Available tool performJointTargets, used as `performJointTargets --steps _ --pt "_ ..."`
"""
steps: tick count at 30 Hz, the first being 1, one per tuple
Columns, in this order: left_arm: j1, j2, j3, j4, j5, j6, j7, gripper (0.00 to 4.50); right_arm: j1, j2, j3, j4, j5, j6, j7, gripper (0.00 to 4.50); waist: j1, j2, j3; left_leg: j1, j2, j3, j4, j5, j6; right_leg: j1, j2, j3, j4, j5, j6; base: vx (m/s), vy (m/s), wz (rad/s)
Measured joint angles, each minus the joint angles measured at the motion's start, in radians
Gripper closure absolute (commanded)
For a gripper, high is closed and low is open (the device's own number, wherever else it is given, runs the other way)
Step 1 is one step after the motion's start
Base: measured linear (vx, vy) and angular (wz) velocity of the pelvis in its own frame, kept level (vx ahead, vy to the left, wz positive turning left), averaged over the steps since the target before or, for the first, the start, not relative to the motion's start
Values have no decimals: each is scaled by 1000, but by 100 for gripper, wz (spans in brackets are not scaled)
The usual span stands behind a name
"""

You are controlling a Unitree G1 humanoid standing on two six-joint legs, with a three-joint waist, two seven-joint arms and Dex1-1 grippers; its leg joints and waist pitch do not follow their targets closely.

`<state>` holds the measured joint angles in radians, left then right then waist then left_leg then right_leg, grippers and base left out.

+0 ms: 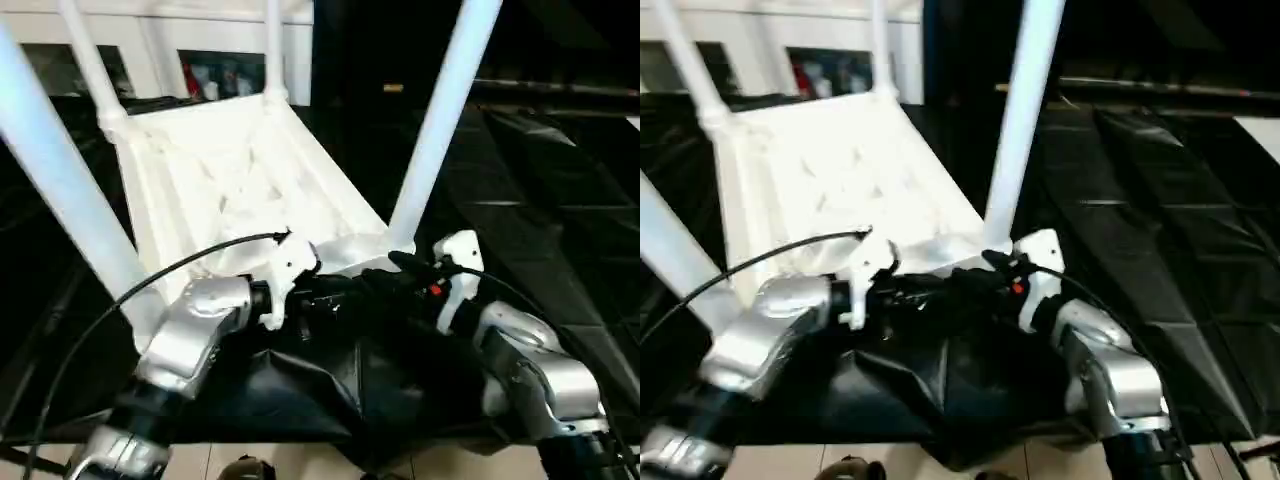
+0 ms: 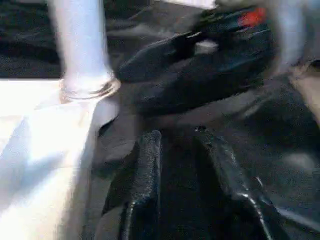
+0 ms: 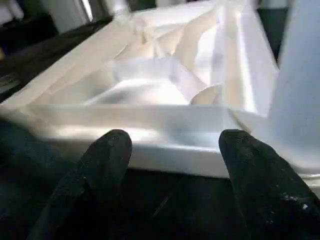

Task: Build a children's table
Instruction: Rotate table base

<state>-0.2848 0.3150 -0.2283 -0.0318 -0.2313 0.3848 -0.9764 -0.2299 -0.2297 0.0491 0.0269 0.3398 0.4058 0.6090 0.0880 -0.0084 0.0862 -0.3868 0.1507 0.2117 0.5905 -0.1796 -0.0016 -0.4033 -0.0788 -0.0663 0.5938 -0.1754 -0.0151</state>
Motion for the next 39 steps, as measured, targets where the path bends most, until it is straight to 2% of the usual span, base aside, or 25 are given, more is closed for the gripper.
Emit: performJointTargets --steps 3,6,8,14,16,17,18,20,21,25,32,35,39 --pt "73 31 -2 -106 -51 73 -3 272 -7 5 -3 29 -7 -14 -5 133 -1 3 3 0 0 0 -1 0 0 -1 0 0 0 0 1 0 0 0" --pt "144 77 29 -201 -80 123 -13 250 -35 19 4 58 -10 -23 11 133 -2 5 8 1 0 0 -4 0 0 -2 1 0 0 -1 2 0 0 0" --pt "202 117 58 -263 -91 130 -28 232 -64 20 8 73 -10 -30 24 133 -8 5 12 1 0 0 -5 0 0 -3 1 0 0 -1 2 0 0 0" --pt "277 173 108 -313 -114 137 -49 187 -123 25 17 121 -14 -69 46 133 -10 -1 21 0 0 0 -7 0 -2 -3 1 1 -1 -3 4 0 0 0" --pt "328 212 135 -347 -129 133 -60 174 -154 34 17 174 -19 -93 47 133 -16 -5 24 0 0 0 -8 0 -3 -4 2 2 -1 -3 5 0 0 0" --pt "358 233 148 -357 -130 128 -67 168 -171 32 14 200 -20 -107 45 133 -21 -7 25 0 0 0 -8 0 -3 -4 2 2 -2 -3 5 0 0 0" --pt "426 282 176 -383 -135 109 -88 155 -208 38 7 256 -27 -138 41 133 -33 -12 28 0 0 0 -10 -1 -4 -6 2 2 -2 -3 5 0 0 0" --pt "496 326 209 -392 -137 94 -115 137 -243 38 -29 315 -35 -178 9 133 -34 -14 30 -1 0 1 -11 -1 -5 -8 2 2 -2 -4 6 0 0 0" --pt "521 337 229 -396 -137 88 -126 132 -259 39 -53 342 -37 -196 -14 133 -28 -14 32 -2 0 1 -12 -1 -5 -9 2 2 -2 -4 6 0 0 0" --pt "576 372 293 -419 -149 78 -160 93 -327 41 -87 434 -42 -244 -93 133 -27 -14 36 -2 0 3 -13 0 -6 -10 2 3 -2 -1 1 0 0 0" --pt "673 428 399 -430 -185 56 -179 26 -375 23 -152 557 -54 -308 -144 133 -33 -16 40 -1 0 6 -16 0 -6 -13 2 5 -1 -1 1 0 0 0" --pt "662 444 475 -403 -186 17 -183 6 -356 26 -127 535 -54 -298 -72 133 -35 -18 41 -1 1 6 -16 0 -7 -13 4 5 0 -1 1 0 0 0" --pt "624 458 552 -334 -188 -40 -186 6 -298 19 -72 476 -54 -275 7 133 -32 -18 40 0 1 7 -16 0 -7 -13 4 6 0 -1 1 0 0 0"
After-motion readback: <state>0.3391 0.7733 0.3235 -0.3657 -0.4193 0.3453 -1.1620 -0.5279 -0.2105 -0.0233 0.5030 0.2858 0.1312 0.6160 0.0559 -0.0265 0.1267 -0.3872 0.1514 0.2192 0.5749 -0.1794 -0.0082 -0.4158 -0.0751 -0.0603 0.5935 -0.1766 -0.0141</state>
